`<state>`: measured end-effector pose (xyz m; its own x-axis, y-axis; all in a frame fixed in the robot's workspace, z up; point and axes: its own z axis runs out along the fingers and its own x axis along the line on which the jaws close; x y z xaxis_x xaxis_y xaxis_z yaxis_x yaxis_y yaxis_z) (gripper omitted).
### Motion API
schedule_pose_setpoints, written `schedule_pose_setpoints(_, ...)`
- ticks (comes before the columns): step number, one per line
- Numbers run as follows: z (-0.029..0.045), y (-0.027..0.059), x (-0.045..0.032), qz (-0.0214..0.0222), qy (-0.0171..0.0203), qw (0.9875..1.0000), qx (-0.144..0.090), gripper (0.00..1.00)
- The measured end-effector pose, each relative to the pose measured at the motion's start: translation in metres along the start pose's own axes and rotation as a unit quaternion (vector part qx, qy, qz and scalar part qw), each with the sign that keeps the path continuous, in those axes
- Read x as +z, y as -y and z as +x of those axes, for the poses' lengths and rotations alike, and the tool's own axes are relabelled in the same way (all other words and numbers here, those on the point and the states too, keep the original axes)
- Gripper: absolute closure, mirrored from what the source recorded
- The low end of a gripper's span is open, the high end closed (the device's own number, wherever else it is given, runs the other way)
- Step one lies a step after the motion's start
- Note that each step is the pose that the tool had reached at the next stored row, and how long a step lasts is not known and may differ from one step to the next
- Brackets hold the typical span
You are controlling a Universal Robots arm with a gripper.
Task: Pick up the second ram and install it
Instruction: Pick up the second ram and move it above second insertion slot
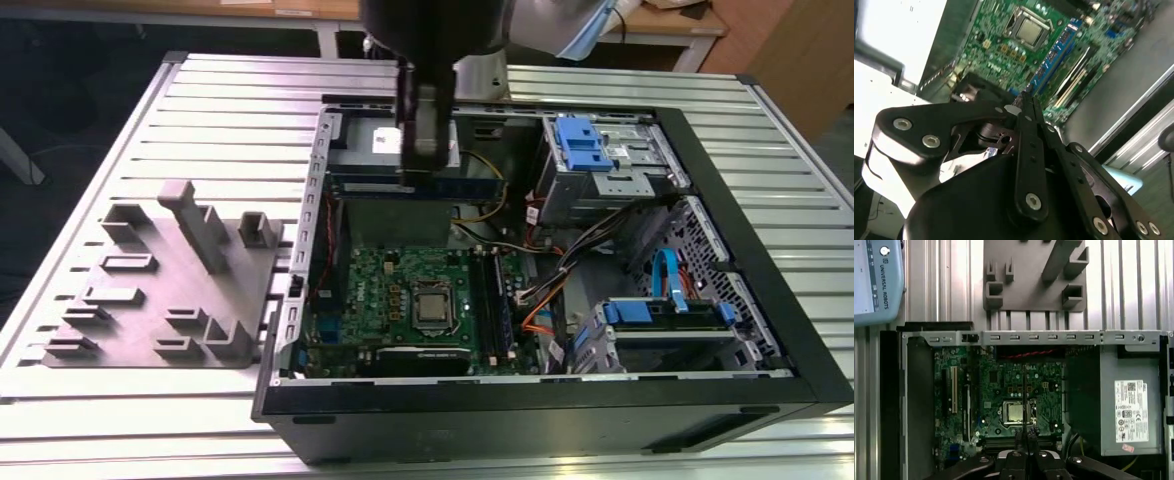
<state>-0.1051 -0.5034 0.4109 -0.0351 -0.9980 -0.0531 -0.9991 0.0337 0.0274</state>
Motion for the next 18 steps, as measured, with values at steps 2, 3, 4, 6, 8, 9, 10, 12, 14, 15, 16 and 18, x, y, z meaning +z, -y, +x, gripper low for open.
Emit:
schedule_pose_setpoints(2,-0.0003,0.0086,0.0,0.0,0.0001,1.0,0.0,0.92)
schedule_pose_setpoints(3,-0.0004,0.0127,0.0,0.0,0.0001,1.0,0.0,0.92)
schedule_pose_setpoints(4,-0.0005,0.0167,0.0,0.0,0.0001,1.0,0.0,0.92)
schedule_pose_setpoints(6,-0.0008,0.0243,0.0001,0.0001,0.0001,1.0,0.0,0.92)
schedule_pose_setpoints(8,-0.001,0.0306,0.0003,0.0,0.0001,1.0,0.0,0.92)
schedule_pose_setpoints(9,-0.0011,0.0332,0.0005,0.0,0.0001,1.0,0.0,0.92)
schedule_pose_setpoints(10,-0.0012,0.0353,0.0007,0.0,0.0001,1.0,0.0,0.92)
schedule_pose_setpoints(12,-0.0017,0.0389,0.0014,0.0,0.0001,1.0,0.0,0.92)
schedule_pose_setpoints(14,-0.0021,0.0406,0.0033,-0.0002,0.0001,1.0,0.0,0.92)
schedule_pose_setpoints(15,-0.0022,0.0407,0.0047,-0.0004,0.0001,1.0,0.0,0.92)
schedule_pose_setpoints(16,-0.0023,0.0407,0.0064,-0.0006,0.0001,1.0,0.0,0.92)
schedule_pose_setpoints(18,-0.0024,0.0411,0.01,-0.0011,0.0,1.0,0.0,0.92)
